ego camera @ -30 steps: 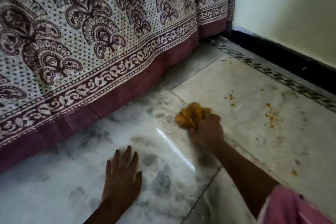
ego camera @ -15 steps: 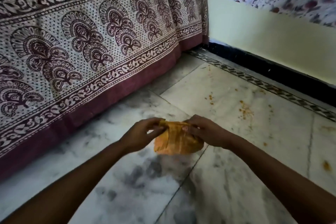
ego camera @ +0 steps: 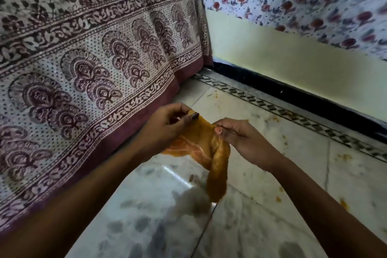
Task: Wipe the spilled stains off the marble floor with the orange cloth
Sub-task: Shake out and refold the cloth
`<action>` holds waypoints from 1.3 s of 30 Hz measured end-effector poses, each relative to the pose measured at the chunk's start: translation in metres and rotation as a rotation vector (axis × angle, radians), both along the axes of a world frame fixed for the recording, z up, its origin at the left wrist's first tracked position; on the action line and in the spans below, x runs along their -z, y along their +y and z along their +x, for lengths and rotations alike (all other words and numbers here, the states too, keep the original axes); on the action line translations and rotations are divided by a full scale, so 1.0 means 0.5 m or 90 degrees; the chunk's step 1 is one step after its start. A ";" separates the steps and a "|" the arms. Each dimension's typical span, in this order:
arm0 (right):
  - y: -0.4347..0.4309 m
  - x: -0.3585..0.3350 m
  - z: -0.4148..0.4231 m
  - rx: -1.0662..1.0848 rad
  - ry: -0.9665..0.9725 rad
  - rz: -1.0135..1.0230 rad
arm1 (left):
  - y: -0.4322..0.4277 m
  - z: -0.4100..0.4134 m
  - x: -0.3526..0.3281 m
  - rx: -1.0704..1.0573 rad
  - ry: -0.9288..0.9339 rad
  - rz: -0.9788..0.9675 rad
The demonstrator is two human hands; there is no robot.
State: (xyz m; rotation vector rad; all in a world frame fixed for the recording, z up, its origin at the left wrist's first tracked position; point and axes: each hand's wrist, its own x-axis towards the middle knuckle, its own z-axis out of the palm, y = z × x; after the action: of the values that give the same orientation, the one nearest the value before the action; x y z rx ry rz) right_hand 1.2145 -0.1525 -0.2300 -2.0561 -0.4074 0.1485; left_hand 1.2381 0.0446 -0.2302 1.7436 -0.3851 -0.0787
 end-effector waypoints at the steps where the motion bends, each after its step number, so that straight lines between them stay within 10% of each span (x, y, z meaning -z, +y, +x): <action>1: -0.005 -0.028 0.006 0.030 0.006 0.019 | -0.009 0.005 -0.033 -0.009 -0.010 0.004; 23: -0.154 -1.148 -0.266 0.540 -0.266 0.132 | -0.335 -0.111 -1.220 0.050 0.153 -0.151; 31: -0.380 -1.490 -0.385 0.645 -0.336 0.120 | -0.477 -0.229 -1.411 0.289 -0.137 0.029; 39: -0.699 -1.578 -0.580 0.467 -0.203 0.119 | -0.712 -0.263 -1.507 0.620 -0.312 0.386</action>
State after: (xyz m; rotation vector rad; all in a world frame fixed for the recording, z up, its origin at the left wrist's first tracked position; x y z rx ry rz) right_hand 0.9245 -0.5019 0.5589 -1.9178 0.1582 -0.6400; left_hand 1.1068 -0.3113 0.5235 1.9892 -1.6906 -0.5121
